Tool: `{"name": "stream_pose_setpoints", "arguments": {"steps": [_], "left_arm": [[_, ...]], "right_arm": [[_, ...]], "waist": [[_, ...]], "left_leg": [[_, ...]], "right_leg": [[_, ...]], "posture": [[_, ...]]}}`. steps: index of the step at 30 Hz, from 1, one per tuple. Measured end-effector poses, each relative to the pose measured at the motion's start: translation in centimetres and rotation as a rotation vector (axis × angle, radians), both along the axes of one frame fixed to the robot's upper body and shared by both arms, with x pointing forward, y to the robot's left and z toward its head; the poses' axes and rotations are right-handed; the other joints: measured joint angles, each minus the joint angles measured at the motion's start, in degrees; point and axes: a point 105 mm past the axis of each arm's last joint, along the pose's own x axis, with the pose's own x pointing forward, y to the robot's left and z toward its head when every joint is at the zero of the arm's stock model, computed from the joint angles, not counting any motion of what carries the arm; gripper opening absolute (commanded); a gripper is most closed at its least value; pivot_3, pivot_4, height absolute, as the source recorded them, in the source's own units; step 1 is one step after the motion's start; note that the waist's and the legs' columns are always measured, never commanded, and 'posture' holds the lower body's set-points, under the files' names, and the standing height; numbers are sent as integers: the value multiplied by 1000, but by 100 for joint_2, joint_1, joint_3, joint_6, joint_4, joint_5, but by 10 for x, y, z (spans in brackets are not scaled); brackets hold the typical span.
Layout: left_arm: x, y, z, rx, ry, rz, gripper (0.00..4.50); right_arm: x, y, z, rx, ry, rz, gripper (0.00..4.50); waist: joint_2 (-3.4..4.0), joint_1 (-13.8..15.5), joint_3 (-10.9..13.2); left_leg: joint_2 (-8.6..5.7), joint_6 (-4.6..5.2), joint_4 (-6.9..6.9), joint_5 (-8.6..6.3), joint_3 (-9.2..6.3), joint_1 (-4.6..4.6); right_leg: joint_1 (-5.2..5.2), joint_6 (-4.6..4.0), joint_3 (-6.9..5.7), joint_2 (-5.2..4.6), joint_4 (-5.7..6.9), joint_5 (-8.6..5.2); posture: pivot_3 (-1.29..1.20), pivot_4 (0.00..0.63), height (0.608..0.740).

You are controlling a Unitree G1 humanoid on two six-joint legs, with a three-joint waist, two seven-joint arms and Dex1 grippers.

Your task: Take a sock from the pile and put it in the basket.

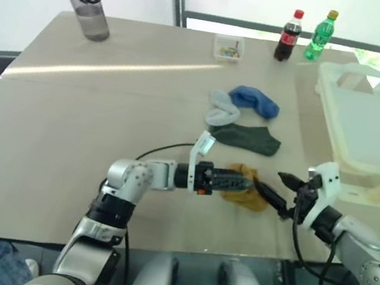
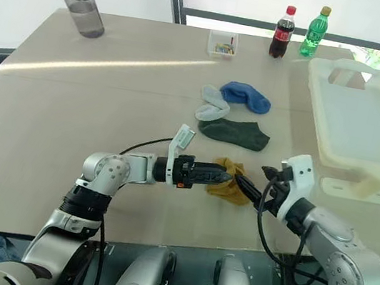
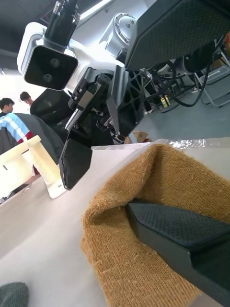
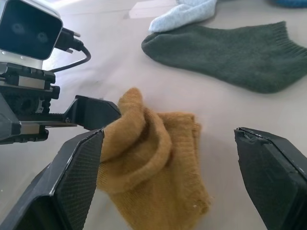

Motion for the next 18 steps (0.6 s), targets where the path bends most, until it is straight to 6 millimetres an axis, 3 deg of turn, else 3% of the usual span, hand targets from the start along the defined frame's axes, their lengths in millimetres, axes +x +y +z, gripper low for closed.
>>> {"name": "stream_pose_setpoints", "arguments": {"steps": [10,15,18], "left_arm": [[0,0,0,-4,3,2,4500],[1,2,-2,3,5,6,4500],[1,2,-3,8,6,9,4500]], "right_arm": [[6,17,-13,-49,43,26,4441],[9,3,-37,-138,131,-49,4441],[10,4,-37,-133,134,-52,4441]], "waist": [[0,3,0],[0,3,0],[0,1,0]], "left_leg": [[0,0,-2,0,0,-4],[0,0,-2,0,0,-5],[0,0,-3,0,-1,-4]], "right_leg": [[0,1,-3,-1,-8,1],[0,0,-3,-1,-10,1],[0,2,-4,0,-11,-1]], "posture": [[0,150,740],[0,150,740],[0,150,740]]}}
